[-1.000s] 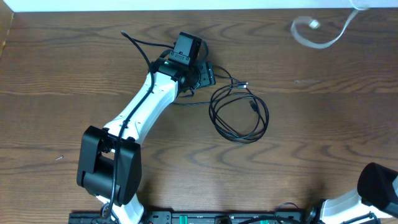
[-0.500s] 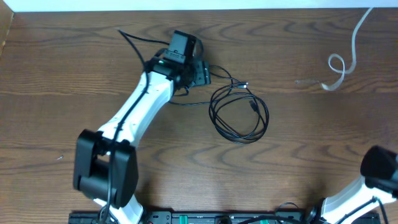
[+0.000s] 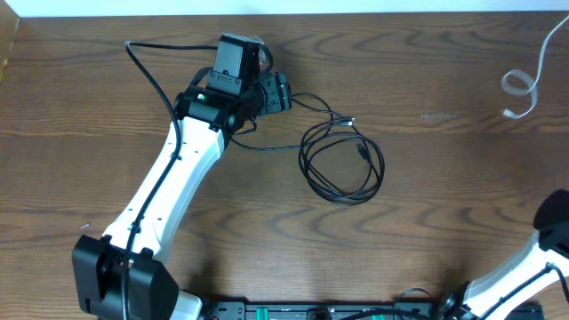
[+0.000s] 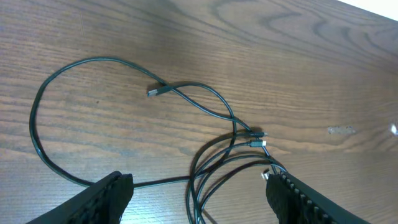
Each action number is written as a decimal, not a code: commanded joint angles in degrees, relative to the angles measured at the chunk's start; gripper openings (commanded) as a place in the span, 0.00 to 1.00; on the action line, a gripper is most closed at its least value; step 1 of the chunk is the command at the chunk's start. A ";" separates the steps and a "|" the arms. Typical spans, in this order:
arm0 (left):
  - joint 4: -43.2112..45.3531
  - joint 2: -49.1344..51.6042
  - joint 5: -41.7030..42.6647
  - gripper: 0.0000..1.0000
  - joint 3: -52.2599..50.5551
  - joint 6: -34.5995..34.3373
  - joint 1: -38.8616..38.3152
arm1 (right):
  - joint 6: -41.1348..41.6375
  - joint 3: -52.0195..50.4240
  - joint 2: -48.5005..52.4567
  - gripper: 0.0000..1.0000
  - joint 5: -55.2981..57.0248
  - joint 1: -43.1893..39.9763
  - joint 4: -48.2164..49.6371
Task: Untangle cables
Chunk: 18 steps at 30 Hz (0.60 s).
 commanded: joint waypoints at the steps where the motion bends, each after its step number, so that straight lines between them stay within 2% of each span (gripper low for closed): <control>1: -0.20 0.04 -0.74 0.75 -0.22 1.14 0.00 | -1.16 0.66 -1.07 0.01 1.11 -2.64 -0.22; 8: -0.20 0.04 -0.74 0.75 -0.22 1.14 0.00 | -6.03 0.61 2.01 0.01 1.33 -2.95 -6.51; 18: -0.63 0.04 -0.74 0.75 -0.22 1.14 0.00 | -6.49 0.61 11.34 0.01 1.36 -2.73 -13.90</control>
